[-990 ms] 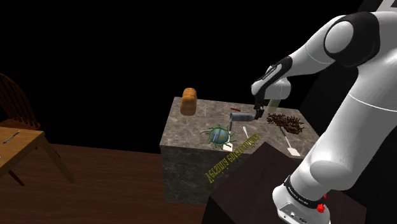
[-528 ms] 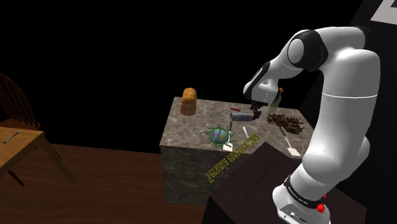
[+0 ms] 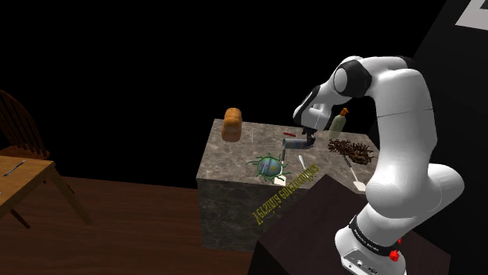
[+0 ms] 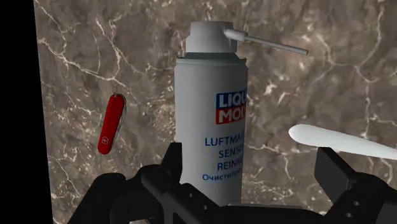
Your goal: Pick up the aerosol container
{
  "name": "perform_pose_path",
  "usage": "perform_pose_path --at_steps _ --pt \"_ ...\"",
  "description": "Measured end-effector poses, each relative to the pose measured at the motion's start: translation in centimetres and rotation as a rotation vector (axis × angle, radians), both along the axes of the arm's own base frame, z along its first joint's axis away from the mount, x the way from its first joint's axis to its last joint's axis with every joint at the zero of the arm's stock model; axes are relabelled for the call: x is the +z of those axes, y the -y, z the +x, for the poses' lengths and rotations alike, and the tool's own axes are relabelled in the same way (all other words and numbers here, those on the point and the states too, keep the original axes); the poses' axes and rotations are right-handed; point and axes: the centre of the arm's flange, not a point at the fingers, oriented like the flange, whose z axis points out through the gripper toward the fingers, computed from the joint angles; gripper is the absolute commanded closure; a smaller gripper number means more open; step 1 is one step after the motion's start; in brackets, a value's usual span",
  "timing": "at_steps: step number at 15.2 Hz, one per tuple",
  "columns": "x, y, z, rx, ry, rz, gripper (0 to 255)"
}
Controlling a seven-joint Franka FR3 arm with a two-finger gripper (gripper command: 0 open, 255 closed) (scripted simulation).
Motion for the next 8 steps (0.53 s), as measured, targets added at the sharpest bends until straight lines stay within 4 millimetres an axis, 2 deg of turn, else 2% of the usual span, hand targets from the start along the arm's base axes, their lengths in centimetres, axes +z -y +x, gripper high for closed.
perform_pose_path --at_steps 4,8 --pt "-2.6 2.4 2.6 0.056 0.010 -0.024 0" --pt "-4.6 2.8 3.0 0.066 0.012 -0.028 0"
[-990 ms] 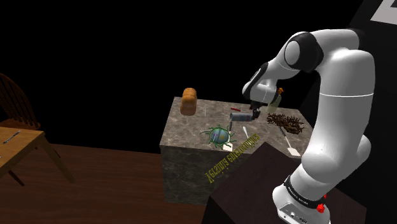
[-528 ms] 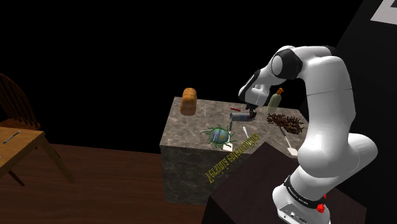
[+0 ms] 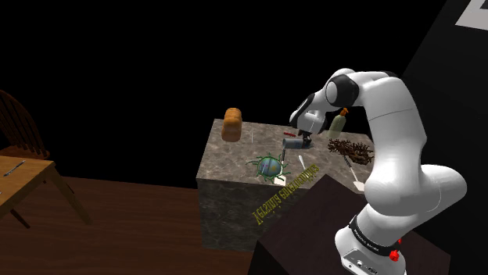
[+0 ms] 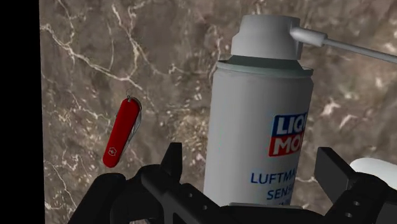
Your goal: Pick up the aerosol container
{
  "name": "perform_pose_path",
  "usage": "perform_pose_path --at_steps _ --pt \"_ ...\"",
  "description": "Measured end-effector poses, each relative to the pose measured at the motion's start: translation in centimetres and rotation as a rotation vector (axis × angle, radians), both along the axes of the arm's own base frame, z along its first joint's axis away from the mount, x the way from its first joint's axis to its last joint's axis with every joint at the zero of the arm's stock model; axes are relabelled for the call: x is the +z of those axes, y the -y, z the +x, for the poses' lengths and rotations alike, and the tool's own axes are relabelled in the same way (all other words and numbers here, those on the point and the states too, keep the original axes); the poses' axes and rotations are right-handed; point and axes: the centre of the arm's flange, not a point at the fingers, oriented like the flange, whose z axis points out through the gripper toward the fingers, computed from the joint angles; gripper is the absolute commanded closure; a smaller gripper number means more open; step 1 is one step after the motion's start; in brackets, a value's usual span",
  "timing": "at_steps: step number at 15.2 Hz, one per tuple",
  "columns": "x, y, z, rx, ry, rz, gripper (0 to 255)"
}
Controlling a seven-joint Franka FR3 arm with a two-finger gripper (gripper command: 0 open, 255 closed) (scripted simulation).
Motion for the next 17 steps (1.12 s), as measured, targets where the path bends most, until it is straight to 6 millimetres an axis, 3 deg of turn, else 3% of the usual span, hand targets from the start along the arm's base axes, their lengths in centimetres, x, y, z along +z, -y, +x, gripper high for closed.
perform_pose_path --at_steps 4,5,17 --pt "-2.1 0.0 0.0 0.001 0.000 0.000 0" --pt "-2.3 0.0 0.0 0.000 0.000 0.000 255" --pt "-1.9 0.0 0.0 0.000 0.000 0.000 255"
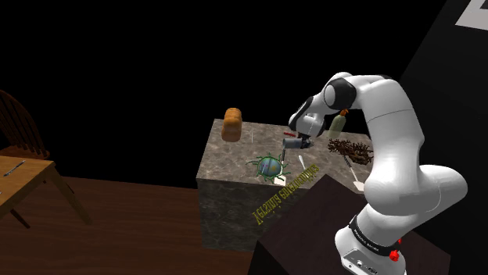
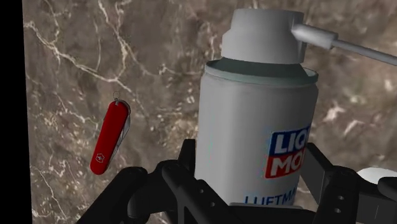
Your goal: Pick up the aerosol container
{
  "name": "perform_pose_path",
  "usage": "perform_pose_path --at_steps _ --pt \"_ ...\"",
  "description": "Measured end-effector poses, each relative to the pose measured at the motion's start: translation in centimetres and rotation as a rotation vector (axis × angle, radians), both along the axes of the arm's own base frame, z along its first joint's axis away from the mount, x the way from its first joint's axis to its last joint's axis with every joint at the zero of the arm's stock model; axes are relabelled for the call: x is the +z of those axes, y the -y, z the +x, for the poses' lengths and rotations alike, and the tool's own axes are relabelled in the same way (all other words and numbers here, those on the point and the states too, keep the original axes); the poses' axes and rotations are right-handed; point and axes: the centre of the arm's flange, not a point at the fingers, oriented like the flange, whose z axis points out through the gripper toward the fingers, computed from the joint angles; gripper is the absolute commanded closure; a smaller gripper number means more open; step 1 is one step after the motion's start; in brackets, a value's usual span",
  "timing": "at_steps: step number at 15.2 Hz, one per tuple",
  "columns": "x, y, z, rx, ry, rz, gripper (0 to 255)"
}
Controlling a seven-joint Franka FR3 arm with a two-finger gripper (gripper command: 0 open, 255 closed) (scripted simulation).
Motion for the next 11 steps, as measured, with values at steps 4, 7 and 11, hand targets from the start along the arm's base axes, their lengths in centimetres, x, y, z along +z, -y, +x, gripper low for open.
perform_pose_path --at_steps 4,7,11 --pt "2.0 0.0 0.0 0.000 0.000 0.000 255" --pt "3.6 0.1 0.1 0.000 0.000 0.000 255" --pt "5.8 0.0 0.0 0.000 0.000 0.000 255"
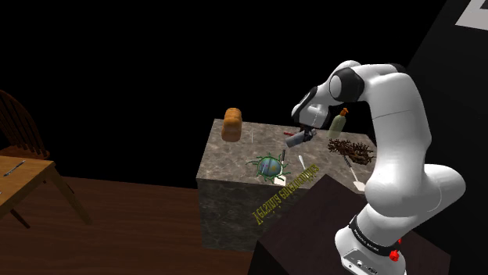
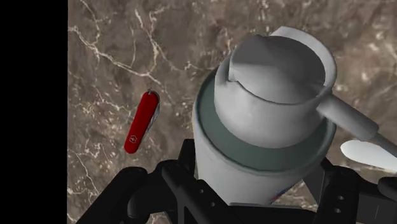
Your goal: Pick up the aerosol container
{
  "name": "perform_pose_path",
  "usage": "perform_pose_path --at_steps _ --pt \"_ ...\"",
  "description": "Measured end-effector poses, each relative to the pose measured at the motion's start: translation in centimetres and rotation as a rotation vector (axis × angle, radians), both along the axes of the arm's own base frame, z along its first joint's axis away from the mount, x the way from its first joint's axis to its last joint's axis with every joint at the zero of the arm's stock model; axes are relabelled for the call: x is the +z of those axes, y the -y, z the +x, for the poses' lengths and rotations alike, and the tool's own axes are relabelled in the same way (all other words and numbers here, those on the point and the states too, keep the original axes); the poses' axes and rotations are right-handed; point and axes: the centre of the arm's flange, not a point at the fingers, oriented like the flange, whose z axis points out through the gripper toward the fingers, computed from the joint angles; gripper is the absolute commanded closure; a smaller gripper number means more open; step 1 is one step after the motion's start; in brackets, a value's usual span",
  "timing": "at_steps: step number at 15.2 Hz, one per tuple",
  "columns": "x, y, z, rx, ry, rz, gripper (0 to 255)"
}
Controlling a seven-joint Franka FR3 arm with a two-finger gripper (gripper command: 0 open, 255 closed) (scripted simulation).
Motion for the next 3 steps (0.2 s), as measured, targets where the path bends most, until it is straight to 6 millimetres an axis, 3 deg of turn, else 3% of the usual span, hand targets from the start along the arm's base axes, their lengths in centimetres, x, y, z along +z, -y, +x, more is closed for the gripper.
perform_pose_path --at_steps 3 --pt "1.24 0.01 -0.02 0.000 0.000 0.000 255"
